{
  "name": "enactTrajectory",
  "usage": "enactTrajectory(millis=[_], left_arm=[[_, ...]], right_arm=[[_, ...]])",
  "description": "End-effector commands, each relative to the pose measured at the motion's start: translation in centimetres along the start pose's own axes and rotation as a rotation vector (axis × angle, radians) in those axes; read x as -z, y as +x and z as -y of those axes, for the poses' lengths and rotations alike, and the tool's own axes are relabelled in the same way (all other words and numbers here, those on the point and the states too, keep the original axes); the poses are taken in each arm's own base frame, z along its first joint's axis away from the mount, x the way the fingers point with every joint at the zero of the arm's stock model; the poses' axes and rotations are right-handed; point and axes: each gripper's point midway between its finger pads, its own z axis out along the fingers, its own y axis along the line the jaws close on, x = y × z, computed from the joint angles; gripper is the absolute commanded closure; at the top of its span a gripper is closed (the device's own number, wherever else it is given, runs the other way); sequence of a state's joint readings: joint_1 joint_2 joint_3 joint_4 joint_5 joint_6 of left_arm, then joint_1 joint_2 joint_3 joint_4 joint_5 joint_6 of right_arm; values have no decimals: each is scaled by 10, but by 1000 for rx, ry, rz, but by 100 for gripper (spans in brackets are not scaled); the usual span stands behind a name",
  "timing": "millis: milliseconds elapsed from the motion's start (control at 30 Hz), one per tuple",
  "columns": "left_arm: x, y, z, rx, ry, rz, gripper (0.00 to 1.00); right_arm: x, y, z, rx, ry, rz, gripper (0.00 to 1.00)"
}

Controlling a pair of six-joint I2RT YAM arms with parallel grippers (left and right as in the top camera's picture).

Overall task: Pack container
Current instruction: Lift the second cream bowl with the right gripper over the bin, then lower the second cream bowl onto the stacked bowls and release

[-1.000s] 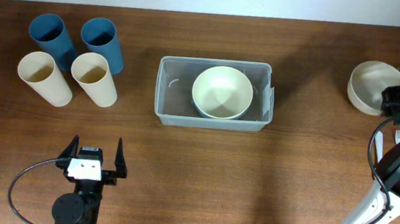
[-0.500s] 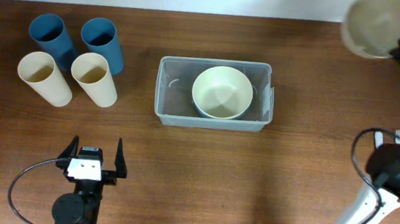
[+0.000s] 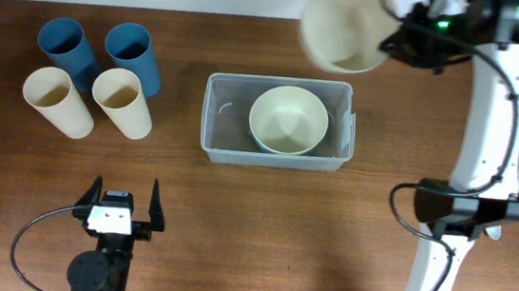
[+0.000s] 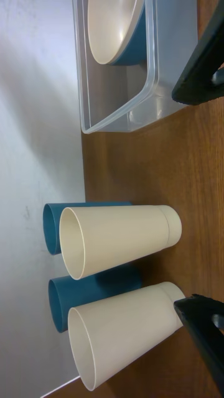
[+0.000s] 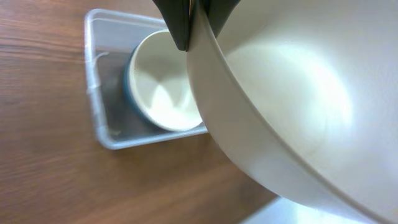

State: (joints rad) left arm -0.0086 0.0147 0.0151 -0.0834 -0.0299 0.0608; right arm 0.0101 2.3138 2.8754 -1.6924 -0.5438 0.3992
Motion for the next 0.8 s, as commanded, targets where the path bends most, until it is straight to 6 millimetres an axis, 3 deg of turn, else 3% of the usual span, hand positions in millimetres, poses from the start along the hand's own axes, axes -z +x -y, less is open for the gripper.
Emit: enactTrajectory(millis=[0, 133, 300, 567, 767], left_arm=[[0, 1, 2, -12, 13, 2, 0], [0, 1, 2, -12, 13, 2, 1], [0, 1, 2, -12, 13, 2, 0], [0, 1, 2, -12, 13, 2, 0], [0, 1, 2, -12, 13, 2, 1]], right_arm=[[-12, 20, -14, 58, 24, -50, 96], [-41, 45, -19, 72, 52, -154, 96], [-72, 67, 3, 71, 195, -245, 96], [-93, 84, 49, 34, 356, -343, 96], [-107, 92, 63, 60, 370, -394, 96]])
